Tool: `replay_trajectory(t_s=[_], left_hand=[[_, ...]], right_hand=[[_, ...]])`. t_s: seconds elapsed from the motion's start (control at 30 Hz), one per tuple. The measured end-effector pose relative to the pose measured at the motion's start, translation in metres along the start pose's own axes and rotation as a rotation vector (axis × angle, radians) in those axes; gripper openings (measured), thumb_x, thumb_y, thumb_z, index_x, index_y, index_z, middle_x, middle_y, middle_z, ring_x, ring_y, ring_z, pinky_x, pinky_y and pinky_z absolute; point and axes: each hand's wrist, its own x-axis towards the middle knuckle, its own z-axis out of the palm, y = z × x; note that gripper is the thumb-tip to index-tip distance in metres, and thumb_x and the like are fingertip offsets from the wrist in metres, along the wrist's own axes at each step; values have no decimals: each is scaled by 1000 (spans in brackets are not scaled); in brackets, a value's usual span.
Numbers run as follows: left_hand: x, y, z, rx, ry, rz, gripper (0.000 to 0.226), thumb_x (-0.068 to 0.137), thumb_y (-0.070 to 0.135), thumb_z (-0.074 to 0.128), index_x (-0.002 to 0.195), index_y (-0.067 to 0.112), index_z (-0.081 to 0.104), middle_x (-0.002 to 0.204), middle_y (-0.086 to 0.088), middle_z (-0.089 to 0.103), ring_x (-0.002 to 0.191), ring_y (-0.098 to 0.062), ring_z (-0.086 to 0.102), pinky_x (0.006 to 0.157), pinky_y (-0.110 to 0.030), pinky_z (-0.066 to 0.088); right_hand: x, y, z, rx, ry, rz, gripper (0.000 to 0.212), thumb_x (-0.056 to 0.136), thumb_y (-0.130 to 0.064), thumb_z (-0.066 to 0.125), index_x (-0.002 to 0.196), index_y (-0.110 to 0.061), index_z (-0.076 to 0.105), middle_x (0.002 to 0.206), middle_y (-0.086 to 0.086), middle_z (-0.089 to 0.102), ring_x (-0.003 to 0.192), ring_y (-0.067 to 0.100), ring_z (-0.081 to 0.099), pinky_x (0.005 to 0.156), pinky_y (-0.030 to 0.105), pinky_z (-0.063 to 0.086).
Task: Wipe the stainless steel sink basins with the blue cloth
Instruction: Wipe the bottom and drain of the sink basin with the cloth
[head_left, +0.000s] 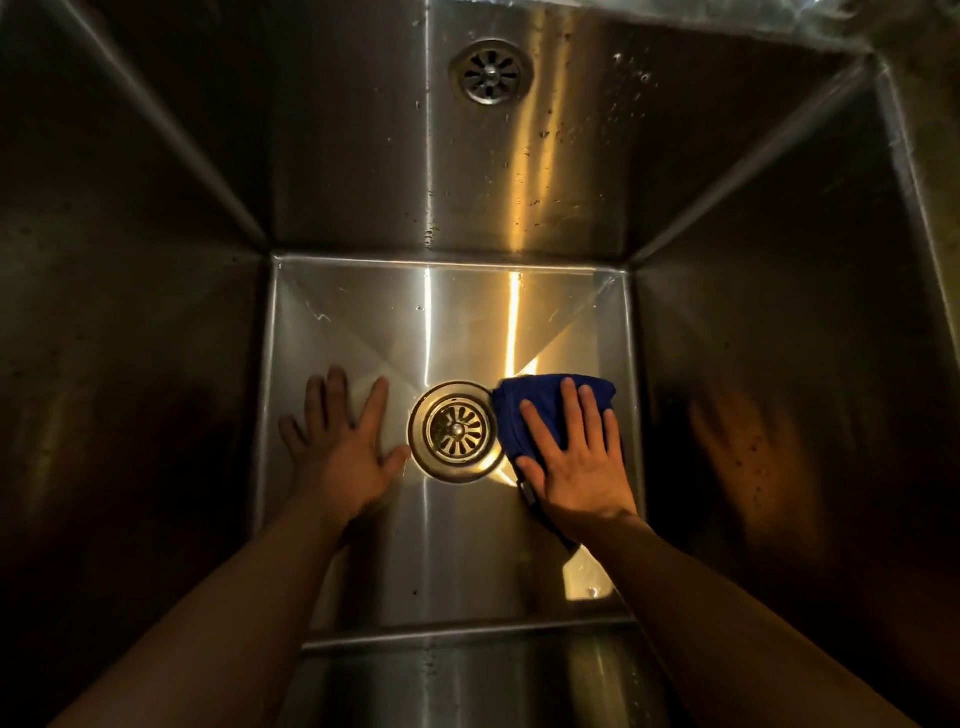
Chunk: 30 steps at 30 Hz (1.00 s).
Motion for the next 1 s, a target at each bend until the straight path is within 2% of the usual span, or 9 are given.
replay_trajectory(t_s=[0.13,0.33,0.37,0.47,0.57,0.63,0.73,0.9,1.0], left_hand=[[1,-1,3,8,4,-4,86,80,68,44,147,44,-4,156,-5,-18,142,-30,-18,109,-64,9],[3,-3,8,-17,-8,5,87,79,70,41,144,47,-11,154,-1,-26,140,-27,-25,110,-64,3],[3,-3,8,-21,-8,2,87,79,70,42,144,47,-10,153,0,-27,140,-26,-26,110,-64,3],[1,-3,8,-42,22,4,87,78,68,48,147,46,-1,156,0,-23,141,-26,-23,109,-64,4],[1,-3,7,-35,38,15,86,77,69,48,147,46,2,157,-2,-17,142,-28,-17,108,-65,8],[1,-3,7,-33,45,11,86,77,69,48,146,46,3,157,-3,-15,143,-29,-14,108,-66,9],[1,-4,6,-40,35,20,86,77,69,48,146,45,3,157,-4,-15,143,-30,-15,107,-66,11],[1,-2,1,-53,19,21,86,78,66,51,147,44,5,157,-6,-13,143,-32,-14,107,-67,12],[0,-1,0,-39,15,30,85,79,66,50,147,43,4,157,-7,-13,143,-33,-14,107,-67,12]], right_hand=[[-6,0,5,-27,-34,5,65,94,-61,4,152,-35,-9,159,17,-12,147,38,-5,118,53,2],[-20,-9,16,-39,50,57,63,98,-56,25,154,-30,11,159,20,9,145,39,8,115,54,17],[-18,-10,16,-23,54,62,62,98,-55,25,154,-30,11,159,20,10,146,39,7,115,54,16],[-2,-8,9,38,10,51,61,100,-52,23,153,-35,-1,161,17,-5,148,38,-5,119,54,4],[43,-1,-12,94,76,81,59,101,-47,30,154,-33,8,161,18,-1,148,38,-1,118,52,1],[87,5,-29,121,47,130,58,101,-49,24,153,-36,0,161,15,-10,148,35,-9,117,50,-5],[134,15,-44,143,27,160,59,101,-52,24,152,-40,-1,161,13,-13,148,33,-12,117,51,-5],[138,24,-45,129,-31,99,62,98,-59,21,150,-43,-8,159,11,-21,146,31,-18,116,50,-9],[120,22,-41,113,-84,47,65,97,-62,17,147,-43,-20,156,12,-30,144,31,-26,114,49,-15]])
